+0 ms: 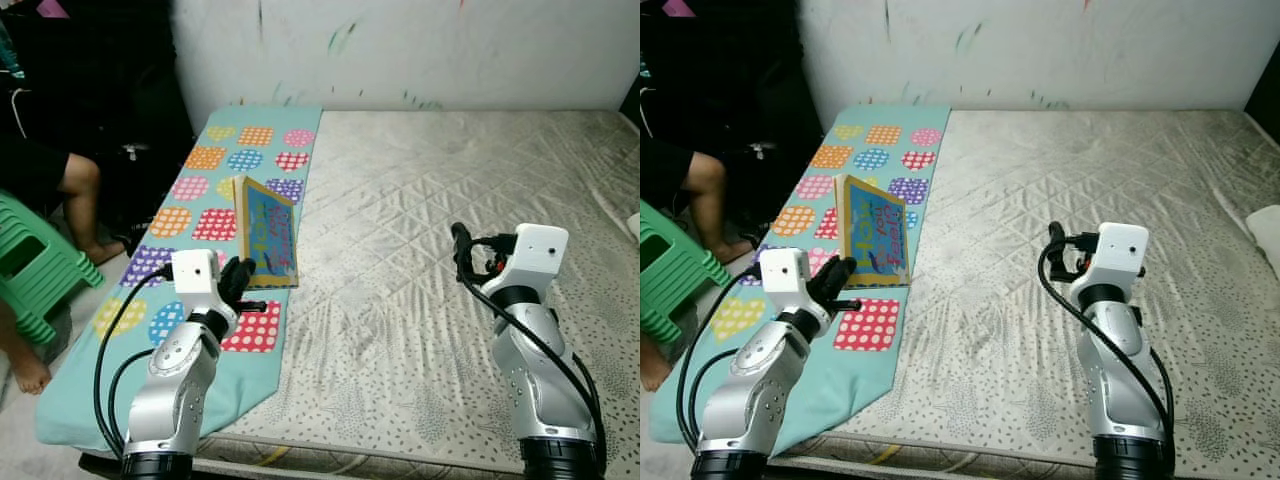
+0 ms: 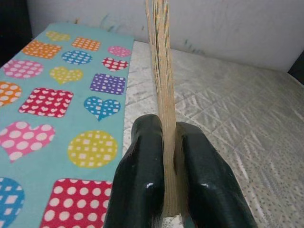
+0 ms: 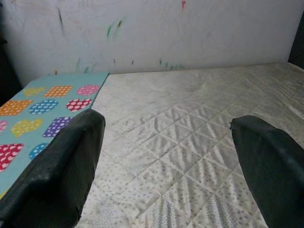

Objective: Clean up the room

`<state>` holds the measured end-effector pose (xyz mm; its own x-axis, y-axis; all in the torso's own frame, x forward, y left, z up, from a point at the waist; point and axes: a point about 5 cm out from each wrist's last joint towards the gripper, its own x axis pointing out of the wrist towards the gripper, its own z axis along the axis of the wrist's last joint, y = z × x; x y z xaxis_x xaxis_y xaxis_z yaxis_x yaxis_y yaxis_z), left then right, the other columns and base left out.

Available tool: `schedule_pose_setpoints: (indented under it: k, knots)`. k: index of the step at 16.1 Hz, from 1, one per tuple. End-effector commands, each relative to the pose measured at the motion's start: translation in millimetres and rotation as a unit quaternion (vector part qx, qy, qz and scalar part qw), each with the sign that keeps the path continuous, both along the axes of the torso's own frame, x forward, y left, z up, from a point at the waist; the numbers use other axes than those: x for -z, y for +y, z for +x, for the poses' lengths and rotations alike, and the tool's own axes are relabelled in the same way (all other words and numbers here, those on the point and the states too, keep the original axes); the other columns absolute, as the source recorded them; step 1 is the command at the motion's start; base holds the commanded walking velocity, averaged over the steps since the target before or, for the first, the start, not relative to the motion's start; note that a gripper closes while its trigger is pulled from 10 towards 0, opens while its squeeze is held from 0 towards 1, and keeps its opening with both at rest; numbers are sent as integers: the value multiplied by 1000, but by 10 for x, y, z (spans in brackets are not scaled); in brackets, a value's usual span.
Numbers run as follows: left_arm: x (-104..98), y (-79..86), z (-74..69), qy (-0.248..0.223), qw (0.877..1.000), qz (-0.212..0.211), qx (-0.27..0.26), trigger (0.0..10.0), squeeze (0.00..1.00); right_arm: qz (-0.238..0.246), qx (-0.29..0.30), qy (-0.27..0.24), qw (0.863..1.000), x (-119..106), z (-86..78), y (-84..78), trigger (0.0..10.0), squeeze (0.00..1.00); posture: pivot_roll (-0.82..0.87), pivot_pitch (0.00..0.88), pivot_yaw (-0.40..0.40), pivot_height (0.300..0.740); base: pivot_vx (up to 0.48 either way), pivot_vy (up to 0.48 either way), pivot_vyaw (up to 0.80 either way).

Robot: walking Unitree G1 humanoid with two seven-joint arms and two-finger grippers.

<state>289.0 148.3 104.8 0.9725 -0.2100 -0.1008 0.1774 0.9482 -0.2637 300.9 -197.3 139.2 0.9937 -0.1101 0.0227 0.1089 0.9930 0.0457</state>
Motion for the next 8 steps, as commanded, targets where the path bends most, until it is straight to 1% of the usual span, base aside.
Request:
schedule_pose_setpoints:
  k: [1,4,8]
  knots:
    - [-122,16,29,-26,1000,-1,-6,10000,0,1,-5,-4,1000,-12,9,31,10000,0,-240,0,59,740,0,0,0]
    - [-108,23,36,-21,1000,8,-13,10000,0,1,-5,-4,1000,-11,13,30,10000,0,-240,0,58,740,0,0,0]
    - [-103,9,39,-19,1000,5,-9,10000,0,0,-7,-5,1000,-17,22,32,10000,0,-241,0,56,740,0,0,0]
